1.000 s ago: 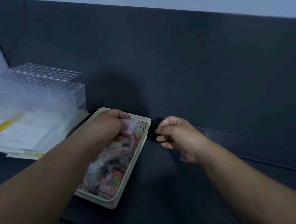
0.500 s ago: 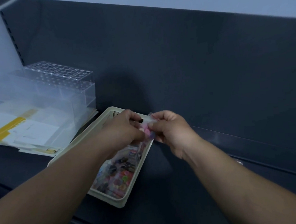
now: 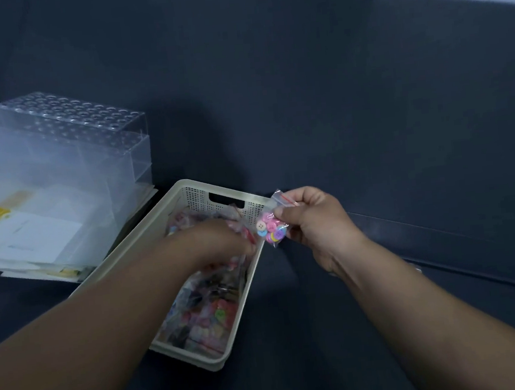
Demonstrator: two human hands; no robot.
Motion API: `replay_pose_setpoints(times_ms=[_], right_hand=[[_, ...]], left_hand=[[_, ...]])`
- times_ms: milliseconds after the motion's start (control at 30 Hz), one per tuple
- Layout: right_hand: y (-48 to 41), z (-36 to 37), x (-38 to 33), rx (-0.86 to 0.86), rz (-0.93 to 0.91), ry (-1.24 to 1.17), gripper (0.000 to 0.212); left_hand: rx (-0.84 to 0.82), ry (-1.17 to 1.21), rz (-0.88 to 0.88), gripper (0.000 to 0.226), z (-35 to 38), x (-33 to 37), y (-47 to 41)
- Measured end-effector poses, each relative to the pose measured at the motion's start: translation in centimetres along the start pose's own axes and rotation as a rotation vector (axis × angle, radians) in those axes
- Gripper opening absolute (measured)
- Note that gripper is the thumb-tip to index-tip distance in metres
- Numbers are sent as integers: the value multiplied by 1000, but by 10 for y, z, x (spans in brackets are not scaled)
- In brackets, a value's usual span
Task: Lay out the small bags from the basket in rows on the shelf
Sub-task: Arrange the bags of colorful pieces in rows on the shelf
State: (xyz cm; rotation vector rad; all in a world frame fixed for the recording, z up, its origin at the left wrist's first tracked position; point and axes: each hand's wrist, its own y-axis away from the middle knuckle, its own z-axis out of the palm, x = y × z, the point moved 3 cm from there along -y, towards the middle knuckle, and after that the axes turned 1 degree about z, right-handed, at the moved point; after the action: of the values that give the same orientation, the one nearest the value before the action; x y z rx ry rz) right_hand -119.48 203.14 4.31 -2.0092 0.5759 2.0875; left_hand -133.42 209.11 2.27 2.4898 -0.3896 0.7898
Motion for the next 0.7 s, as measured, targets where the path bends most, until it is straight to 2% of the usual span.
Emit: replay_pose_setpoints(times_ms=[133, 167, 233, 300, 367, 433, 600, 700], right_hand=[[3, -10, 1, 35, 7, 18, 17], [4, -13, 0, 41, 12, 21, 17], [6, -21, 0, 52, 30, 21, 17], [8, -29, 1, 64, 60, 17, 16], [10, -38, 2, 75, 81, -3, 14], [14, -46, 2, 83, 96, -42, 13], [27, -62, 0, 40, 118, -67, 14], [27, -70, 0, 9, 88, -47, 13]], left_hand=[[-3, -66, 10, 5, -3, -1, -7], [12, -47, 17, 8, -6, -2, -10], [41, 117, 54, 15, -15, -1, -14], [95, 292, 103, 6, -23, 1, -14], [131, 380, 131, 21, -28, 7, -14], [137, 431, 162, 21, -29, 15, -11], [210, 342, 167, 17, -28, 28, -6], [309, 208, 150, 17, -27, 29, -3]])
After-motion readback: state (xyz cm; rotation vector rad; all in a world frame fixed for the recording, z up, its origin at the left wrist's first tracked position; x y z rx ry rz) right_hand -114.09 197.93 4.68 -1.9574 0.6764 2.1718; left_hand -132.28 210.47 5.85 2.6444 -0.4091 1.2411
